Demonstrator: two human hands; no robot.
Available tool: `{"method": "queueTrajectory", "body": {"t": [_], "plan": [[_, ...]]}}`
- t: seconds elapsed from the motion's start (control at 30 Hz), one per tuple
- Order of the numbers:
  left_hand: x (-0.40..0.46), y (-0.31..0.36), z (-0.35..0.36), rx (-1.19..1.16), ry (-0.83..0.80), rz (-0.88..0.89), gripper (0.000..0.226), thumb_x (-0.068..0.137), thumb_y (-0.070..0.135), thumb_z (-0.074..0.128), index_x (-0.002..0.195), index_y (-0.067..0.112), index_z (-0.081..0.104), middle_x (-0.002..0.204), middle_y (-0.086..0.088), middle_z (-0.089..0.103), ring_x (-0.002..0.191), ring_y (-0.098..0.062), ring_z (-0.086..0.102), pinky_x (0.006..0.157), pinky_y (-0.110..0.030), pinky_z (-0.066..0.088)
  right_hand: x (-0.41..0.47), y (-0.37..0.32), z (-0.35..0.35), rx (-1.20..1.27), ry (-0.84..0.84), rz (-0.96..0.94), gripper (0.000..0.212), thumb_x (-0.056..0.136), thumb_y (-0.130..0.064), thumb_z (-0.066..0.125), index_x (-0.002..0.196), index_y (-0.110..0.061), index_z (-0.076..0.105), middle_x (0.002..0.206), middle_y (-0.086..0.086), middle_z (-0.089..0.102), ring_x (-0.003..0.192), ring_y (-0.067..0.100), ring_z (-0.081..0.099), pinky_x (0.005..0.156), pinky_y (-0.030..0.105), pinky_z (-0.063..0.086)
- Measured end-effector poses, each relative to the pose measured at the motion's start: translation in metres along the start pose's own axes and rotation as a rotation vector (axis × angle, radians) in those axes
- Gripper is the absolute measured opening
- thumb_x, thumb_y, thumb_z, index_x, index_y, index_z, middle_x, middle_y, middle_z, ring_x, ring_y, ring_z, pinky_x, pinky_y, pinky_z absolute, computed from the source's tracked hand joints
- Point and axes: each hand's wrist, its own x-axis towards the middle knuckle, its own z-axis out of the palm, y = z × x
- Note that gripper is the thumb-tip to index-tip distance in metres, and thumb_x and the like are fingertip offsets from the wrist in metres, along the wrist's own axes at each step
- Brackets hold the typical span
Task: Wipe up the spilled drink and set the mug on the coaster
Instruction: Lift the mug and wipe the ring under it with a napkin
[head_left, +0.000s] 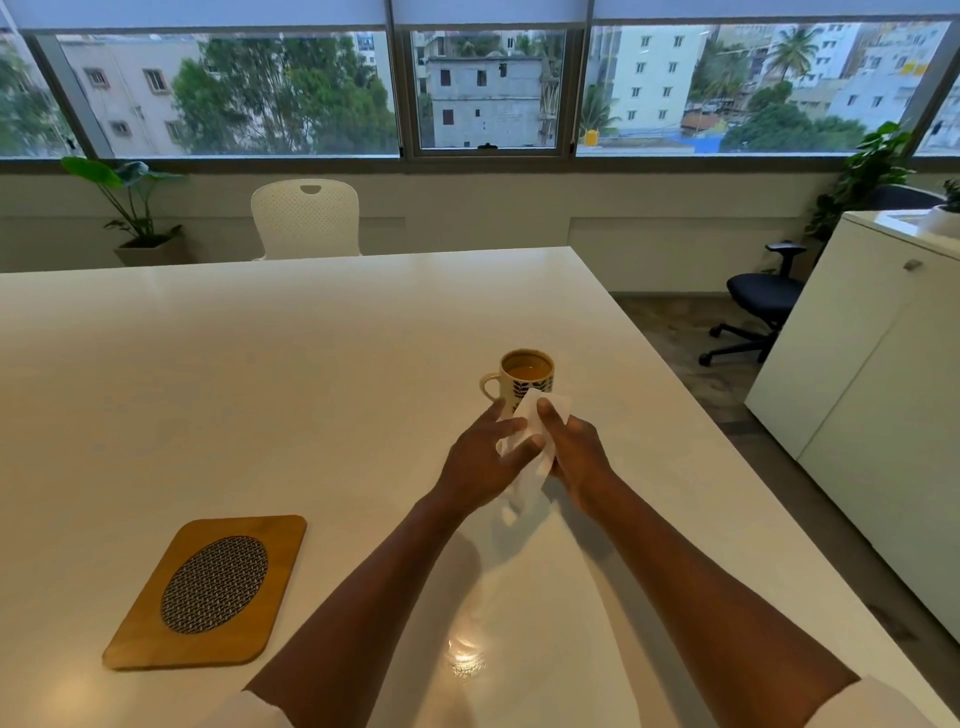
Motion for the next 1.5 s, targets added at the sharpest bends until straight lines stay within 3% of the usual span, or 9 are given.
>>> {"method": "queueTrajectory", "body": {"t": [0.1,0.2,0.4,0.53,0.63,0.83,0.97,1.27,1.5], "plan": [[0.002,0.006,0.002,0.03,-0.084,0.009,0.042,0.097,0.047,0.05,0.137,0.034,0.055,0.161,0.011,0.024,0.138,-0.024,0.043,0.099,-0.053,0.05,-0.002,0.003,-0.008,0.072,-0.048,0.01,0.035,0.088,-0.038,0.068,0.116,-0.018,0.061,0.105,0.007,0.072,0.092,0.026,0.071,0.072,0.036,0.061],[0.004,0.008,0.004,0.095,-0.121,0.018,0.04,0.1,0.039,0.046,0.14,0.038,0.051,0.163,0.01,0.016,0.144,-0.023,0.034,0.107,-0.048,0.044,-0.002,0.003,-0.013,0.166,-0.049,0.052,0.045,0.086,-0.031,0.072,0.124,-0.01,0.059,0.112,0.013,0.071,0.101,0.033,0.069,0.088,0.048,0.057],[0.014,0.005,0.013,0.215,-0.146,0.023,0.037,0.097,0.036,0.051,0.133,0.041,0.057,0.162,0.008,0.024,0.142,-0.018,0.037,0.111,-0.039,0.037,0.004,0.006,-0.021,0.276,0.003,0.13,0.032,0.083,-0.016,0.074,0.111,-0.006,0.063,0.112,0.019,0.07,0.096,0.034,0.069,0.083,0.047,0.058],[0.019,0.001,0.011,0.275,0.286,0.198,0.022,0.094,0.032,0.055,0.108,0.031,0.071,0.128,0.011,0.064,0.108,-0.013,0.064,0.086,-0.031,0.054,0.014,0.009,-0.026,0.1,0.237,0.205,0.028,0.088,-0.019,0.071,0.111,-0.006,0.061,0.111,0.019,0.069,0.096,0.037,0.068,0.089,0.054,0.055],[0.035,-0.008,-0.002,0.271,0.477,0.151,0.023,0.096,0.032,0.046,0.11,0.032,0.064,0.116,0.014,0.06,0.101,-0.013,0.057,0.079,-0.027,0.048,0.019,0.008,-0.035,0.071,0.281,0.213,0.038,0.088,-0.02,0.07,0.121,-0.003,0.059,0.115,0.021,0.067,0.101,0.04,0.065,0.092,0.058,0.053],[0.072,-0.029,-0.013,0.139,0.301,-0.096,0.035,0.1,0.037,0.044,0.127,0.019,0.058,0.129,-0.002,0.062,0.113,-0.028,0.055,0.097,-0.041,0.044,0.028,0.005,-0.046,0.061,0.324,0.226,0.038,0.091,-0.02,0.066,0.123,-0.003,0.056,0.113,0.02,0.065,0.101,0.038,0.063,0.091,0.059,0.052],[0.086,-0.034,-0.011,0.2,0.293,-0.128,0.042,0.097,0.051,0.043,0.112,0.019,0.066,0.111,-0.001,0.071,0.112,-0.024,0.055,0.088,-0.038,0.047,0.036,0.006,-0.048,0.061,0.335,0.241,0.039,0.092,-0.019,0.065,0.125,0.0,0.055,0.117,0.022,0.065,0.105,0.04,0.063,0.093,0.061,0.05],[0.114,-0.042,-0.005,0.001,0.236,-0.215,0.051,0.101,0.044,0.041,0.084,0.005,0.068,0.084,-0.007,0.072,0.079,-0.024,0.064,0.073,-0.035,0.046,0.056,0.003,-0.042,0.08,0.327,0.241,0.034,0.093,-0.015,0.063,0.124,-0.002,0.055,0.116,0.023,0.065,0.104,0.04,0.063,0.093,0.06,0.051],[0.115,-0.041,0.006,-0.405,0.23,-0.282,0.042,0.103,0.036,0.037,0.07,0.013,0.049,0.061,-0.004,0.047,0.05,-0.016,0.041,0.047,-0.025,0.031,0.071,0.006,-0.043,0.031,0.39,0.229,0.041,0.094,-0.019,0.06,0.13,-0.002,0.052,0.123,0.021,0.063,0.109,0.04,0.061,0.098,0.056,0.05]]}}
